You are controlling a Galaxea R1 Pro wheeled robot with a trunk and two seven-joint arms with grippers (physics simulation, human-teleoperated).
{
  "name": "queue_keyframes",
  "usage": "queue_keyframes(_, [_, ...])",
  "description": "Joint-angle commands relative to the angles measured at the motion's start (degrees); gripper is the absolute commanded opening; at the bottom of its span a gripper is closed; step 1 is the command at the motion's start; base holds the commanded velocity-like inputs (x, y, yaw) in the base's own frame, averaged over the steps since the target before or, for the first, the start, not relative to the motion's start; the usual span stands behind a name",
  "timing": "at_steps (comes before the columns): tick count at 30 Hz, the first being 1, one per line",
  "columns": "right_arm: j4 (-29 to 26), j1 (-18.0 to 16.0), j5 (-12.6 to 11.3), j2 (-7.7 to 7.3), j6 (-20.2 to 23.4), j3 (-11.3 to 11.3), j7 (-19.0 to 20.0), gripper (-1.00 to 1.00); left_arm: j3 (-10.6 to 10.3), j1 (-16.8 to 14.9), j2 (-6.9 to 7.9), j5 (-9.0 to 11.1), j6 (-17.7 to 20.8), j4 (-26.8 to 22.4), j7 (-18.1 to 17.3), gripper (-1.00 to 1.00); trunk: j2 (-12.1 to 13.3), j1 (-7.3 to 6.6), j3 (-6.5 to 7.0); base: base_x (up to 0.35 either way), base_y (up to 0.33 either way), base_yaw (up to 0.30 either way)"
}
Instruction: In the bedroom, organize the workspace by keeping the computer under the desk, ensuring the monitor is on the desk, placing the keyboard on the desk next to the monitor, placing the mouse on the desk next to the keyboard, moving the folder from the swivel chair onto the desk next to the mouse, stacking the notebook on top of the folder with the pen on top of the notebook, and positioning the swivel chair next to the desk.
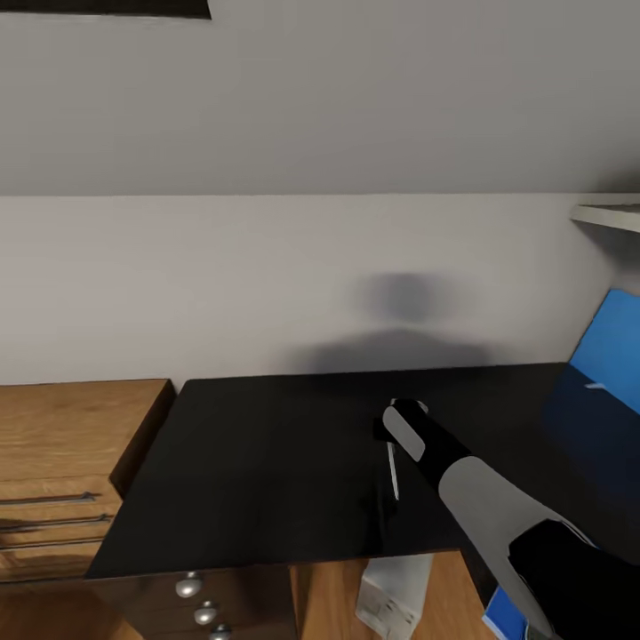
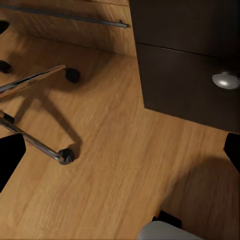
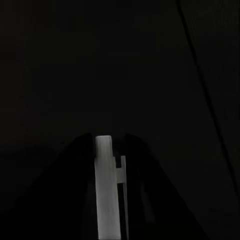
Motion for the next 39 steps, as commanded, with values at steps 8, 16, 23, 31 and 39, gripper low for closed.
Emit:
queue_keyframes(8, [-0.1, -0.1, -0.7, -0.85, 0.3, 0.4, -0.5, -1.0, -0.5, 0.0, -0.03, 0.2, -0.1, 0.0, 0.4, 1.0, 0.0, 0.0, 0.33, -0.162, 0.0, -0.237])
queue_keyframes(16, [0.0, 0.0, -0.7, -1.0, 0.3, 0.5, -0.5, -1.0, -0.5, 0.0, -0.04, 0.2, -0.1, 0.0, 0.4, 1.0, 0.0, 0.0, 0.65, -0.19, 0.0, -0.255])
queue_keyframes(23, [0.0, 0.0, -0.7, -1.01, 0.2, 0.4, -0.5, -1.0, -0.5, 0.0, 0.01, 0.2, -0.1, 0.0, 0.4, 1.0, 0.0, 0.0, 0.87, -0.014, 0.0, -0.272])
queue_keyframes(31, [0.1, 0.0, -0.6, -1.03, 0.2, 0.4, -0.5, -1.0, -0.5, 0.0, 0.04, 0.2, -0.1, 0.0, 0.4, 1.0, 0.0, 0.0, 1.08, -0.001, 0.0, -0.277])
queue_keyframes(39, [0.3, 0.0, -0.6, -1.04, 0.0, 0.4, -0.5, -1.0, -0.5, 0.0, 0.03, 0.2, -0.1, 0.0, 0.4, 1.0, 0.0, 0.0, 1.28, -0.001, 0.0, -0.279])
